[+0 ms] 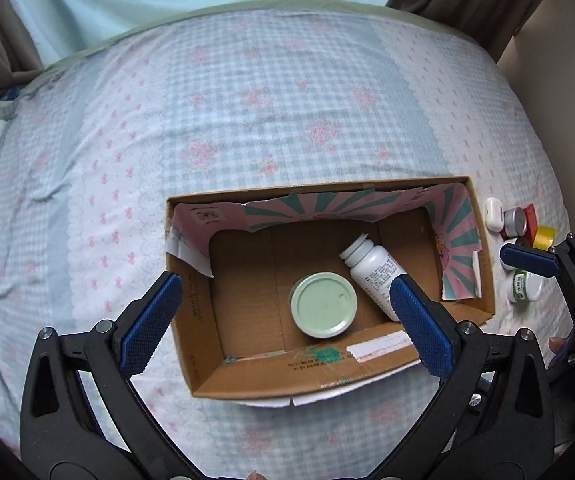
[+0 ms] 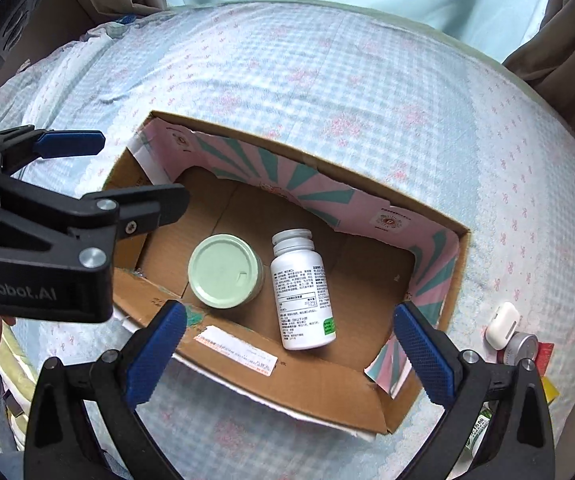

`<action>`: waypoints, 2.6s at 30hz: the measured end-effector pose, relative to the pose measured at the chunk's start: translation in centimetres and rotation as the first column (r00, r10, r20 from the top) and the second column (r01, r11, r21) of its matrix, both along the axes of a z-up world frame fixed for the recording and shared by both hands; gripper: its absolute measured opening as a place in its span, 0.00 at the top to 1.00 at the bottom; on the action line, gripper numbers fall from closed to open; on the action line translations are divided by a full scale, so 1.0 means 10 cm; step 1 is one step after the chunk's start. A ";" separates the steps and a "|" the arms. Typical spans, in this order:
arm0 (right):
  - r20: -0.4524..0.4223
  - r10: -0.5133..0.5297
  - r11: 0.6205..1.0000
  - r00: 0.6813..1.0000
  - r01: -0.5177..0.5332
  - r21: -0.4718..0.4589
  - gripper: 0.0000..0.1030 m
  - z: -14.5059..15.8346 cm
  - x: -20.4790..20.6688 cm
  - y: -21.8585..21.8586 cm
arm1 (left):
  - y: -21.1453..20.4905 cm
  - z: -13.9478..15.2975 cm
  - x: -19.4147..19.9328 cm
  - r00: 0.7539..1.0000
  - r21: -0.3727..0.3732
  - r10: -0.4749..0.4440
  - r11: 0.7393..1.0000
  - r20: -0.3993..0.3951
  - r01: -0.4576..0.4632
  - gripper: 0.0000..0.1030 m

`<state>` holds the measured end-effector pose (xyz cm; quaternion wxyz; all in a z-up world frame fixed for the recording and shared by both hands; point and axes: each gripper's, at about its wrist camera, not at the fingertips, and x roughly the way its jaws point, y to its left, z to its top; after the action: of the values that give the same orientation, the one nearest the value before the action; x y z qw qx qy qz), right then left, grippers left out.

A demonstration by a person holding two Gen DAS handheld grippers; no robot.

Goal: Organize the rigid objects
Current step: 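Lift both tools out of the box and back toward the items, then grasp the white-lidded jar with the left tool while the right tool grasps the yellow tape roll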

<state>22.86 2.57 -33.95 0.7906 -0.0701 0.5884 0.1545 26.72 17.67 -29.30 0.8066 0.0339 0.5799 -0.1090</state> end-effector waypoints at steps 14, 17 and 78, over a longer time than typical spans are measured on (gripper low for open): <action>0.152 -0.266 0.964 0.952 0.260 0.061 0.00 1.14 -1.03 -0.77 | -0.04 1.13 -1.08 0.980 -0.045 0.022 0.999 0.199 -0.014 0.00; 0.169 -0.366 0.931 0.915 0.359 0.074 0.00 1.24 -1.23 -1.15 | -0.25 1.27 -1.31 0.968 -0.035 0.008 0.999 0.251 0.001 0.00; -0.094 -0.384 0.877 0.918 0.395 0.274 0.06 -1.41 -0.57 -3.95 | -4.30 -1.81 -1.53 0.958 -0.014 -0.234 0.971 0.166 0.239 0.34</action>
<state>17.19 -36.94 -48.09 0.7962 0.1684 0.5759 0.0774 11.43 -25.35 -47.37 0.8329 0.0982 0.5020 -0.2113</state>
